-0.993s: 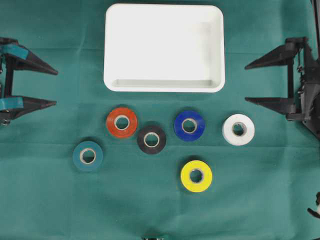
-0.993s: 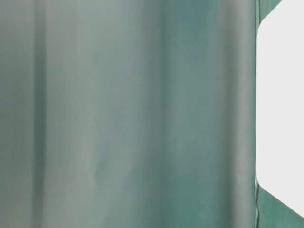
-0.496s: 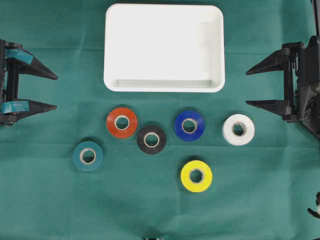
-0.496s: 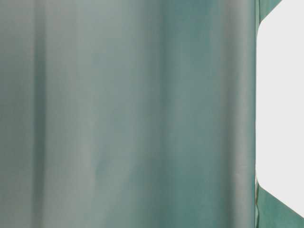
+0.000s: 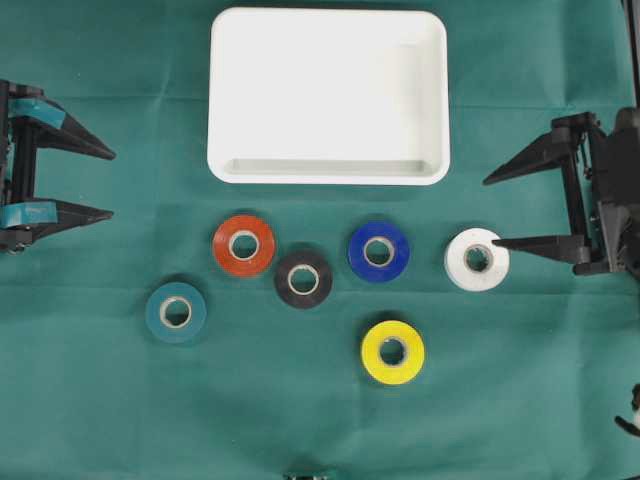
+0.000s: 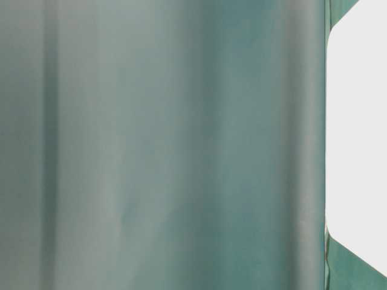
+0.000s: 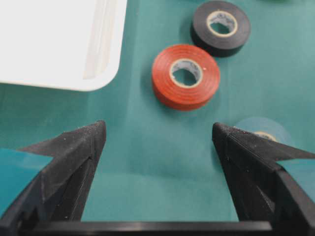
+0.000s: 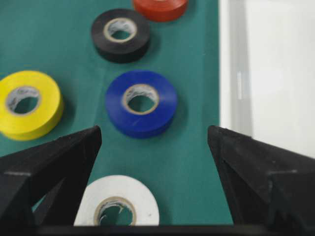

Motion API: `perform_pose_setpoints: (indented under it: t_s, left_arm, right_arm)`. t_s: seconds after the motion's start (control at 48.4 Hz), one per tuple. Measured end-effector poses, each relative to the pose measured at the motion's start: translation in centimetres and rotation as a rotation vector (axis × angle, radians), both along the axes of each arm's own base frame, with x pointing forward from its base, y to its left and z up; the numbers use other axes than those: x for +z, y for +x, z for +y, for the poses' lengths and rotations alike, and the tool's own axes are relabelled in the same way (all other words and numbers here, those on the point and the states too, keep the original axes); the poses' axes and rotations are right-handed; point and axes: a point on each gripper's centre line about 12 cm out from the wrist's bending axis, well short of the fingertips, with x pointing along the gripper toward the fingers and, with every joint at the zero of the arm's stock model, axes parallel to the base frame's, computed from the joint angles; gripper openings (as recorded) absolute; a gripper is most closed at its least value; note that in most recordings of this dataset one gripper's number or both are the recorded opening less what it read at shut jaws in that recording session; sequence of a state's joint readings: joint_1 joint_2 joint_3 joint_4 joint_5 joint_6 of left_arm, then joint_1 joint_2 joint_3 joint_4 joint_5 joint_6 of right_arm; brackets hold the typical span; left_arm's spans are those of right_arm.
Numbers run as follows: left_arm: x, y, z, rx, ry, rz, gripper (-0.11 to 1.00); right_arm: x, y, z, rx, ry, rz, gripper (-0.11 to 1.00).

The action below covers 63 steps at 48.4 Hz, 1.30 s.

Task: Put the tape alternately from left to right into the white case.
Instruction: 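Move the right gripper over the black tape roll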

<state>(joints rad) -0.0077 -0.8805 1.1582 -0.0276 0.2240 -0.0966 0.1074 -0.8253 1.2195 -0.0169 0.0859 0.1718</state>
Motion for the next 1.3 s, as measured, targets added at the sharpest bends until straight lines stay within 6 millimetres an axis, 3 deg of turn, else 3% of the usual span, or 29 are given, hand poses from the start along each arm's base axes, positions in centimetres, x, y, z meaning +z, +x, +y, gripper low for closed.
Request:
perform_pose_setpoints:
  t_s: [0.372, 0.951, 1.303]
  left_arm:
    - [0.1, 0.0, 0.0, -0.001, -0.001, -0.009, 0.91]
    - [0.2, 0.1, 0.0, 0.0, 0.0, -0.017, 0.91]
    - [0.5, -0.2, 0.0, -0.001, 0.0, -0.037, 0.91]
  right_arm:
    - [-0.5, 3.4, 0.6, 0.039, -0.057, 0.058, 0.81]
    - [-2.7, 14.6, 4.4, 0.143, -0.134, 0.188, 0.81]
    - [-4.0, 18.9, 5.6, 0.144, -0.141, 0.268, 0.81]
